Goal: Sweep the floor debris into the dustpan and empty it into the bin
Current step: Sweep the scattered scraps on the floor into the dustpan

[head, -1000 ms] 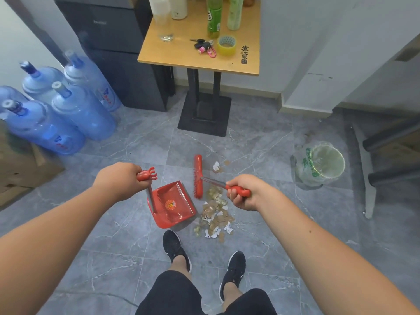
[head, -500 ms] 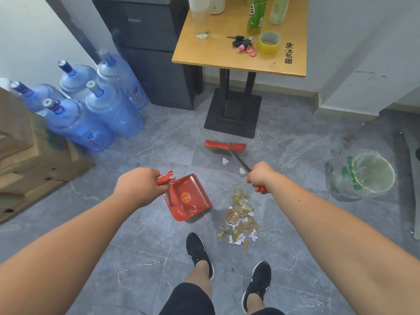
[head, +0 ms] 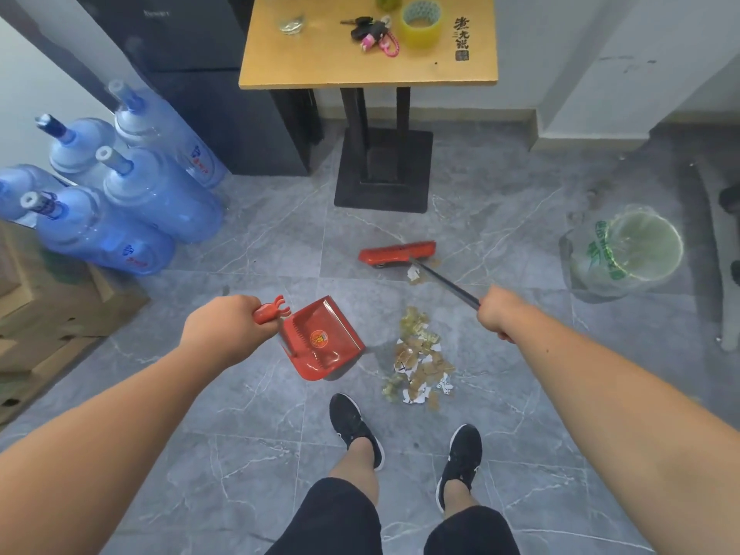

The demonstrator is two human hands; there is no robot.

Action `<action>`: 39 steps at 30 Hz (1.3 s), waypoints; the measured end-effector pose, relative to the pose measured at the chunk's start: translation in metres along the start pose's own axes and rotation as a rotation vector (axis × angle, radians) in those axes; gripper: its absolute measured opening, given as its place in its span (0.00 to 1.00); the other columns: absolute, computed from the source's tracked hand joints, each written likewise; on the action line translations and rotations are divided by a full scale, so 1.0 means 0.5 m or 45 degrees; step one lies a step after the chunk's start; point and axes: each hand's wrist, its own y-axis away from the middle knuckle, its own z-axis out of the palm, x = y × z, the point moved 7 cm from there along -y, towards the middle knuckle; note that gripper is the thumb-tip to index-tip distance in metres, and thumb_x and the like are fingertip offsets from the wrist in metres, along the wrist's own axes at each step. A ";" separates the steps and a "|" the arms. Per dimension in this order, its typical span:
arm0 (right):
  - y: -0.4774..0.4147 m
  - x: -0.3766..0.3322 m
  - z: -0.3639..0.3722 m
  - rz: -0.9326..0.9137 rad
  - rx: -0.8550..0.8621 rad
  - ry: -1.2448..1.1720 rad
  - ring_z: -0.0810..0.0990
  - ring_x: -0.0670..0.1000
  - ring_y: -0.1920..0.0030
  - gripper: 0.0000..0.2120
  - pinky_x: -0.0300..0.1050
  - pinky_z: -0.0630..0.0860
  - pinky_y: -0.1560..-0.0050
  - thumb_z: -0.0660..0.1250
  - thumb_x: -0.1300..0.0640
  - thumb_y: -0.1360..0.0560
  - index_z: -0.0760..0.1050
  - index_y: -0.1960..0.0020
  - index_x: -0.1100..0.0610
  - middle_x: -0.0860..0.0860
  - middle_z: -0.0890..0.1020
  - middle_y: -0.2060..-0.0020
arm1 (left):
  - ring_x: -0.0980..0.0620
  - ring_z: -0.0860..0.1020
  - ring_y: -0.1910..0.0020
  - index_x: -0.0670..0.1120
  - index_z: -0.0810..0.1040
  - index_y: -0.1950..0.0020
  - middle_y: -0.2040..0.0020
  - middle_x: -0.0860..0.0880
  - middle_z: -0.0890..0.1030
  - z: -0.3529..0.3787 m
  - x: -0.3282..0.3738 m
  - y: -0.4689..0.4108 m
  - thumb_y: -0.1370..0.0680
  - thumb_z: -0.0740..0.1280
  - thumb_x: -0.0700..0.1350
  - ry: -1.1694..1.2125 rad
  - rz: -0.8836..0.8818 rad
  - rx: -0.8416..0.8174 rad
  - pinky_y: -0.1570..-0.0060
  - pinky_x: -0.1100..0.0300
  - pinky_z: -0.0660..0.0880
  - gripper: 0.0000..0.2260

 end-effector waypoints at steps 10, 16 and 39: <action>0.052 0.178 -0.012 0.010 -0.048 0.057 0.80 0.60 0.65 0.10 0.46 0.75 0.72 0.60 0.61 0.21 0.73 0.42 0.63 0.60 0.76 0.57 | 0.53 0.76 0.69 0.48 0.78 0.63 0.68 0.51 0.79 0.001 0.127 0.069 0.24 0.67 0.62 -0.020 0.041 0.021 0.70 0.59 0.67 0.18; 0.101 0.274 0.022 -0.024 -0.103 0.055 0.77 0.57 0.67 0.11 0.43 0.71 0.75 0.60 0.64 0.22 0.73 0.41 0.62 0.58 0.74 0.59 | 0.51 0.77 0.69 0.48 0.78 0.63 0.68 0.50 0.79 0.016 0.185 0.154 0.24 0.67 0.62 -0.020 0.007 0.073 0.70 0.59 0.67 0.19; 0.299 0.370 0.272 0.049 -0.215 -0.127 0.75 0.55 0.72 0.09 0.42 0.71 0.73 0.55 0.65 0.23 0.70 0.46 0.61 0.64 0.76 0.61 | 0.48 0.77 0.65 0.49 0.76 0.61 0.67 0.52 0.78 0.178 0.031 0.402 0.23 0.65 0.65 -0.159 0.035 0.080 0.67 0.58 0.67 0.20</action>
